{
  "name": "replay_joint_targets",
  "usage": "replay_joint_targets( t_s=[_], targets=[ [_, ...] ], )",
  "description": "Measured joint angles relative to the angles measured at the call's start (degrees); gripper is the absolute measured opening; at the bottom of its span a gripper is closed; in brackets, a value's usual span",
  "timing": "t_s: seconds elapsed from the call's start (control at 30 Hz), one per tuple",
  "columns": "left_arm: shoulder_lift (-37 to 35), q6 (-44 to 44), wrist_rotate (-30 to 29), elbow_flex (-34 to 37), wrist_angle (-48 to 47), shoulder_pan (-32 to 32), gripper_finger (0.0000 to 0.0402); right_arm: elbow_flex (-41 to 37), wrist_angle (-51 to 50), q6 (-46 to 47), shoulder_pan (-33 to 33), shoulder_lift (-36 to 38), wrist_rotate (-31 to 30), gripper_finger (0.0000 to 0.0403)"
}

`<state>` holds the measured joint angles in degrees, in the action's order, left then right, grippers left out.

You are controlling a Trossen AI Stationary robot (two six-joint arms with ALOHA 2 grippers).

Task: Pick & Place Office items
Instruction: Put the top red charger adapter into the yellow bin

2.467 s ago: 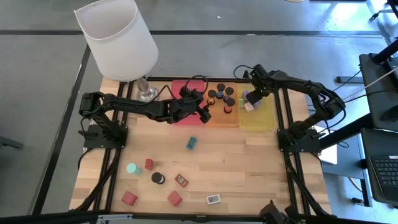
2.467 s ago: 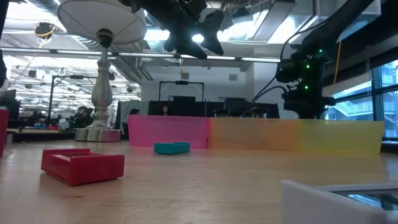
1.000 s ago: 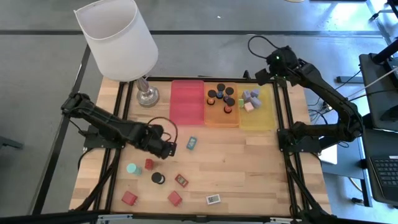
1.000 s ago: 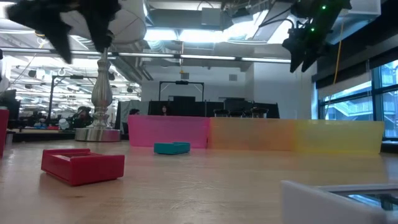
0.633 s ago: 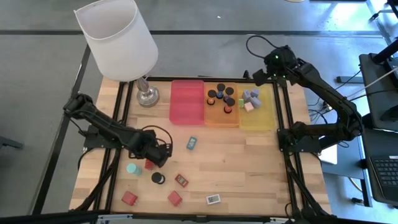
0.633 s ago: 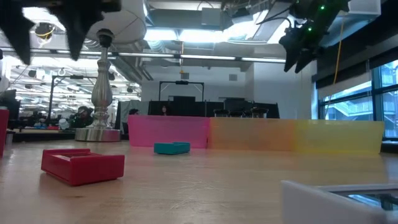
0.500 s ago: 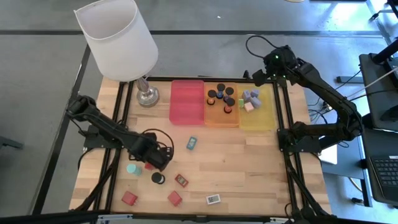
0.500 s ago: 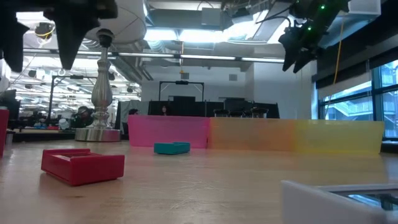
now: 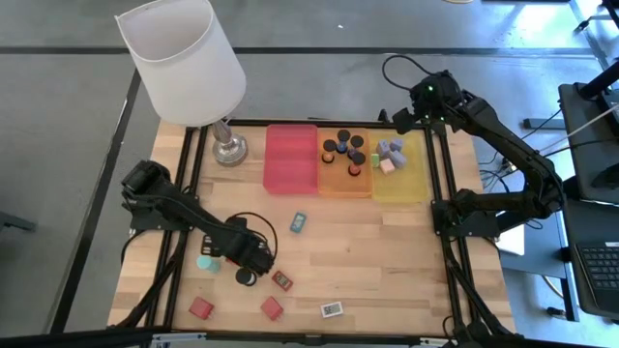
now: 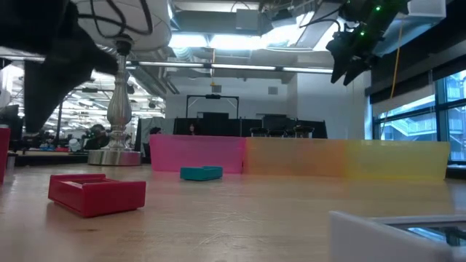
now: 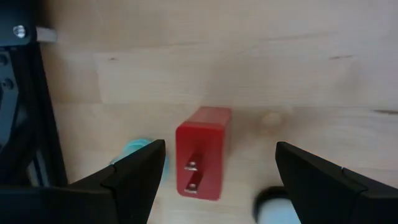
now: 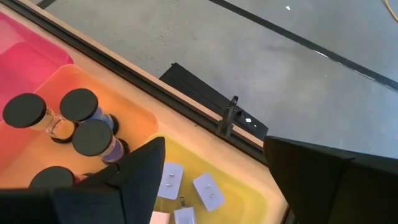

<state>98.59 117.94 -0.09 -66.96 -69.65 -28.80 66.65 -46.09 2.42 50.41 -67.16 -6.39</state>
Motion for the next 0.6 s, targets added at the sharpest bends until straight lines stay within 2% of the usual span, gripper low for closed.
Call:
replay_joint_targets(
  t_s=[0.27, 0.37, 0.47, 0.6],
  targets=[
    [6.0, -2.6, 2.8, 0.0, 0.9, 0.0, 0.0303, 0.0, 0.0, 0.1, 0.0, 0.0, 0.0, 0.0274],
    [6.7, -2.9, 4.6, 0.0, 3.2, 0.1, 0.029, 0.0, 0.0, 0.1, 0.0, 0.0, 0.0, 0.0274],
    [6.7, -3.9, 5.2, 0.0, 5.9, 0.1, 0.0256, 0.0, 0.0, 0.1, 0.0, 0.0, 0.0, 0.0274],
    [5.4, -4.1, 4.8, 0.0, 6.6, 0.4, 0.018, 0.0, 0.0, 1.1, 0.0, 0.0, 0.0, 0.0274]
  ],
)
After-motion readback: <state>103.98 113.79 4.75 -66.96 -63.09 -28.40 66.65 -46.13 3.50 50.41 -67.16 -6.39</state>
